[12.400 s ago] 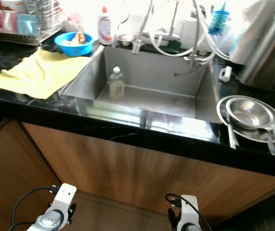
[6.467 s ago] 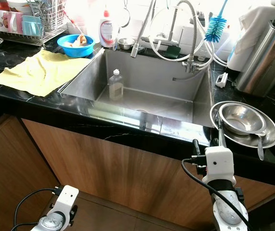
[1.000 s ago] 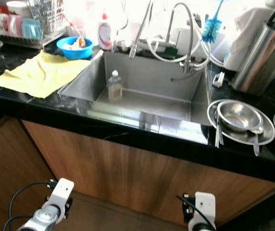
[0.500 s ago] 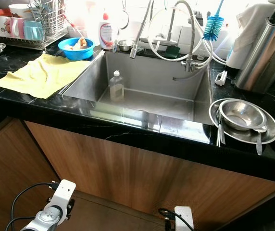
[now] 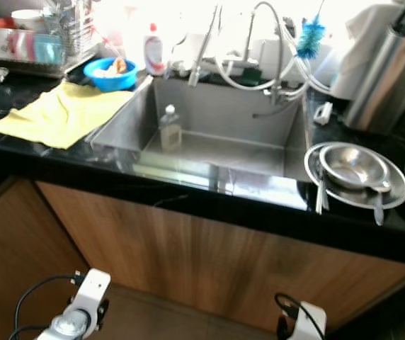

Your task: Kitchen organization

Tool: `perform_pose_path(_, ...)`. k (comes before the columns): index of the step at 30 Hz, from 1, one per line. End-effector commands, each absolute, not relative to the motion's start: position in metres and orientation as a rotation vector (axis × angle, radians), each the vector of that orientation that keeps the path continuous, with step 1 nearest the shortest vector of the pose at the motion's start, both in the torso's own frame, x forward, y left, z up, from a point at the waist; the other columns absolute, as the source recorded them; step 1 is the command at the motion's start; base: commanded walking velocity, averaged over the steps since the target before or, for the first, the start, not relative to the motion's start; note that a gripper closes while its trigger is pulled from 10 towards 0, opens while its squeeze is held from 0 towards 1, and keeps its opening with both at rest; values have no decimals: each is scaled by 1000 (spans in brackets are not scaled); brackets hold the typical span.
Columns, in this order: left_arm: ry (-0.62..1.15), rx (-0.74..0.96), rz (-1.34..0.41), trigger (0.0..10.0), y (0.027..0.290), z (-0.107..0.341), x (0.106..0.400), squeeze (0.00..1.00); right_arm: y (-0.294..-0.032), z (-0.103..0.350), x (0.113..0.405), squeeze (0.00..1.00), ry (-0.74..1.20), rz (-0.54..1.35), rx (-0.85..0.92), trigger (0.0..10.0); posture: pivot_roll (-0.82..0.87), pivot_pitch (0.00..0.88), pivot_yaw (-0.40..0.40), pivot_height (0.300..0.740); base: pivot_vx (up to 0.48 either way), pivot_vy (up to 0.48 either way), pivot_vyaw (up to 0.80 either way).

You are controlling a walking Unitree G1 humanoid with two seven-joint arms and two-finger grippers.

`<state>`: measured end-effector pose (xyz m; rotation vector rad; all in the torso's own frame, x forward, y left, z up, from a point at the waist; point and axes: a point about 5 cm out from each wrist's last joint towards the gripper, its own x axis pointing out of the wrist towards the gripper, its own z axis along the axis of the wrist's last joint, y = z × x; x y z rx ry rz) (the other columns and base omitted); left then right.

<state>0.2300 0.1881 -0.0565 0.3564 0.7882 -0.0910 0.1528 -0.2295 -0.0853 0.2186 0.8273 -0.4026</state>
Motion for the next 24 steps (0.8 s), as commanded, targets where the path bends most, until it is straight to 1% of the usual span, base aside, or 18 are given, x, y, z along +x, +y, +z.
perform_pose_path(1, 806, 355, -81, 10000, 192, -57, 228, 0, -229, -84, 156, 0, 806, -408, 228, 10000, -56, 0, -11, 740, 0, 304, 0)
perform_pose_path(14, 798, 361, -76, 10000, 194, -55, 232, 0, -221, -80, 169, 0, 780, -391, 239, 10000, -47, 0, -6, 740, 0, 294, 0)
perform_pose_path(24, 797, 355, -70, 10000, 193, -55, 232, 0, -218, -77, 176, 0, 761, -377, 238, 10000, -39, 0, -6, 740, 0, 0, 0)
